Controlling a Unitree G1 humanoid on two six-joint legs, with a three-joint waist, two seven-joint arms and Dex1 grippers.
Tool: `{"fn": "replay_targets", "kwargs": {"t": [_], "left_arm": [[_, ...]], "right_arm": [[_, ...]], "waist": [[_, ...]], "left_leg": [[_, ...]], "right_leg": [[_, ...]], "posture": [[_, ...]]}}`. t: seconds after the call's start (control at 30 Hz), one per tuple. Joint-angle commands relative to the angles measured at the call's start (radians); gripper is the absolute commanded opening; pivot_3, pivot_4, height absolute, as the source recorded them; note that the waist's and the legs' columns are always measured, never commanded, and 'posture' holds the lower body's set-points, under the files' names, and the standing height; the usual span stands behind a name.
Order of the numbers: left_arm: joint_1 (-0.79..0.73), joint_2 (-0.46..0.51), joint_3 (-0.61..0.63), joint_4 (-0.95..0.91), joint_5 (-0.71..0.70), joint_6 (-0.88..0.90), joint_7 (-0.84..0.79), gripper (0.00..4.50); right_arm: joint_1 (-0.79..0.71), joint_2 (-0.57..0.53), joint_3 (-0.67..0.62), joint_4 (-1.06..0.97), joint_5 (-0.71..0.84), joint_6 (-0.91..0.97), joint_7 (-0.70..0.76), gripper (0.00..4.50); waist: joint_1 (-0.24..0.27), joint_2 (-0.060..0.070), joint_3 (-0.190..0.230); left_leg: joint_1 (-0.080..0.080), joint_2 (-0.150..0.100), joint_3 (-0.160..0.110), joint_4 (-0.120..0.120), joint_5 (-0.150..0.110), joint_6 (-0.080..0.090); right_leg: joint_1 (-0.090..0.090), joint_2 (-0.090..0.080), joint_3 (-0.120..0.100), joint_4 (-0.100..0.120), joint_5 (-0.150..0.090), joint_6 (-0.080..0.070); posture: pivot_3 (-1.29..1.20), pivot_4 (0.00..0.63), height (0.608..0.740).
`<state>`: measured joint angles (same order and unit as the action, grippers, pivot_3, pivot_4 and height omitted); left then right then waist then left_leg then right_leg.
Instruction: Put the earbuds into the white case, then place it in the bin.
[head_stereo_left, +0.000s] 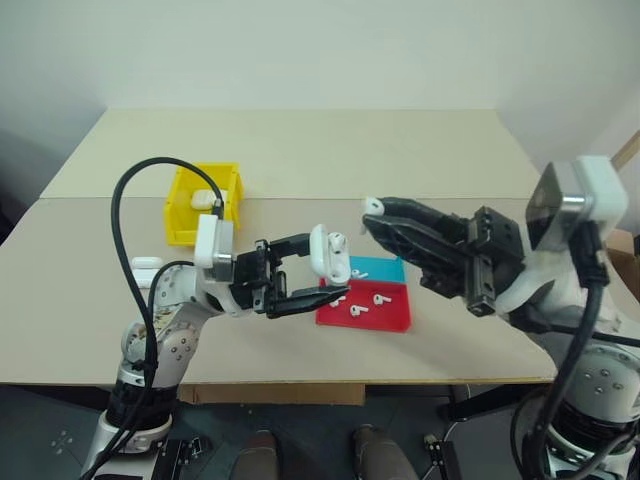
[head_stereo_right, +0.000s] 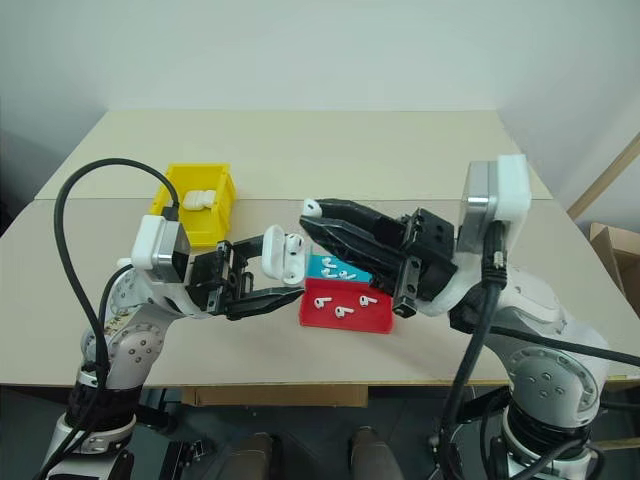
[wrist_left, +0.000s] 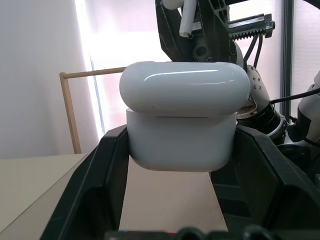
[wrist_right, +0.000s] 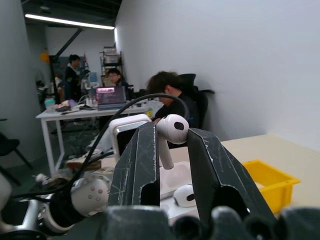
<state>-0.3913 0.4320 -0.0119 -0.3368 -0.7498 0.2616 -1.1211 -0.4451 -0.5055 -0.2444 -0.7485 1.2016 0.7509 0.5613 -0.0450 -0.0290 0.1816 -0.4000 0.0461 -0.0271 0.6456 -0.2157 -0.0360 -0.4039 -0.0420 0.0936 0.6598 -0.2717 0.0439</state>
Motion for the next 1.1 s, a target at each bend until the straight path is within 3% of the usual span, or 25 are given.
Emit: {"fn": "replay_targets", "kwargs": {"t": [0.03,0.47,1.1], "left_arm": [[-0.006,-0.002,0.007,-0.037,-0.021,0.003,0.007,2.78],[0.006,-0.002,0.014,-0.043,-0.017,-0.012,-0.002,2.78],[-0.001,-0.009,0.019,-0.028,-0.004,-0.035,-0.015,2.78]], "right_arm": [[0.000,-0.036,0.019,0.003,0.048,-0.007,0.021,0.64],[-0.003,-0.056,0.142,0.056,-0.059,-0.056,0.119,0.64],[0.030,-0.057,0.191,0.057,-0.152,-0.097,0.157,0.64]], "waist": [[0.000,0.000,0.000],[0.000,0.000,0.000],[0.002,0.000,0.000]], "left_leg": [[0.000,0.000,0.000,0.000,0.000,0.000],[0.000,0.000,0.000,0.000,0.000,0.000],[0.000,0.000,0.000,0.000,0.000,0.000]], "right_leg": [[0.000,0.000,0.000,0.000,0.000,0.000],[0.000,0.000,0.000,-0.001,0.000,0.000],[0.000,0.000,0.000,-0.001,0.000,0.001]], "posture": [[0.00,0.150,0.740],[0.00,0.150,0.740],[0.00,0.150,0.740]]}}
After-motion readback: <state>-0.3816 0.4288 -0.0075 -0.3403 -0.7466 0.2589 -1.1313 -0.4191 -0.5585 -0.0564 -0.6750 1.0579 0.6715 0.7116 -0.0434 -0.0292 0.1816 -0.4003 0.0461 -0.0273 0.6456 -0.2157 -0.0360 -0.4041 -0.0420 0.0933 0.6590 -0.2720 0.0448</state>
